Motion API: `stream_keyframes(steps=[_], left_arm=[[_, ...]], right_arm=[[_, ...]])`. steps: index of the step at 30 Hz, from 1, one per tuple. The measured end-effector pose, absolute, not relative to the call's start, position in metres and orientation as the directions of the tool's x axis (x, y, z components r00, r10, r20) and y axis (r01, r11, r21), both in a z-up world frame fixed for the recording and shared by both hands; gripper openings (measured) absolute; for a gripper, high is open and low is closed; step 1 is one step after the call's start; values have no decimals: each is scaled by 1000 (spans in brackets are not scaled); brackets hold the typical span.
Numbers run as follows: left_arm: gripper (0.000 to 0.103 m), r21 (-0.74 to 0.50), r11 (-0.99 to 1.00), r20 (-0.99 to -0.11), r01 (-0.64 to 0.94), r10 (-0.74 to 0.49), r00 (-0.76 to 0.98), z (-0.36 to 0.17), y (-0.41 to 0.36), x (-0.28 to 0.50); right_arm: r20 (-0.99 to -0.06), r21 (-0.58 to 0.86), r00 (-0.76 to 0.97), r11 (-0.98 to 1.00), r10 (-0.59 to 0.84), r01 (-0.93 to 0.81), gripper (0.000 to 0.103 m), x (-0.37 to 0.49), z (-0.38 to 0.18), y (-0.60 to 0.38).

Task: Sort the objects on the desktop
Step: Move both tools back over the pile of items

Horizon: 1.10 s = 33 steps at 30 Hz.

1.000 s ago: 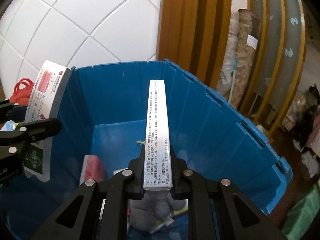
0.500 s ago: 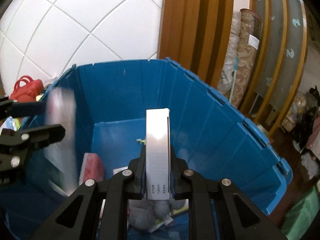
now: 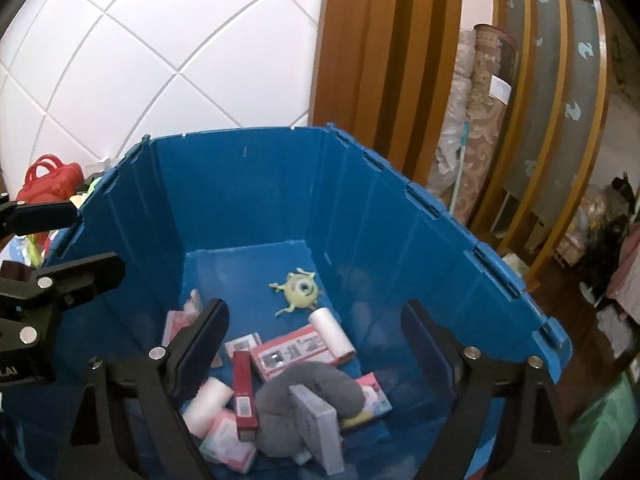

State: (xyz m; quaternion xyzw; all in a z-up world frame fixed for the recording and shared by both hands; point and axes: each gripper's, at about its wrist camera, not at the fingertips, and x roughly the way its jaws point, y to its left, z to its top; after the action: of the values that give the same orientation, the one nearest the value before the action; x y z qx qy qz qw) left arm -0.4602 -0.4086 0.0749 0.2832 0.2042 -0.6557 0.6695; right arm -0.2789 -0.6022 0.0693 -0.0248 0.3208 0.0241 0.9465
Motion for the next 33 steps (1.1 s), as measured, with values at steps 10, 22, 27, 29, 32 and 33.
stream_keyframes(steps=[10,22,27,29,32,33], left_arm=[[72,92,82,-520,992,-846,118,99,-362,-426],[72,63,180,-475,982,-860,188,102,-302,-356],[72,80,269,-467,960,-840,275,94,-273,-313],[72,79,296,-475,952,-828,297,90,-262,-294],[72,79,341,-488,937,-806,335,82,-248,-265],[72,77,352,-495,933,-799,342,79,-242,-256]], right_arm=[[-552,-14,832,997,54,-74,103,-305,95,-591],[-473,18,861,979,186,-201,103,-339,131,-524],[-462,12,852,962,247,-272,103,-345,137,-475],[-468,9,842,954,270,-301,103,-346,138,-454],[-479,0,821,935,311,-354,103,-347,135,-420],[-483,-1,812,927,327,-374,103,-347,134,-408]])
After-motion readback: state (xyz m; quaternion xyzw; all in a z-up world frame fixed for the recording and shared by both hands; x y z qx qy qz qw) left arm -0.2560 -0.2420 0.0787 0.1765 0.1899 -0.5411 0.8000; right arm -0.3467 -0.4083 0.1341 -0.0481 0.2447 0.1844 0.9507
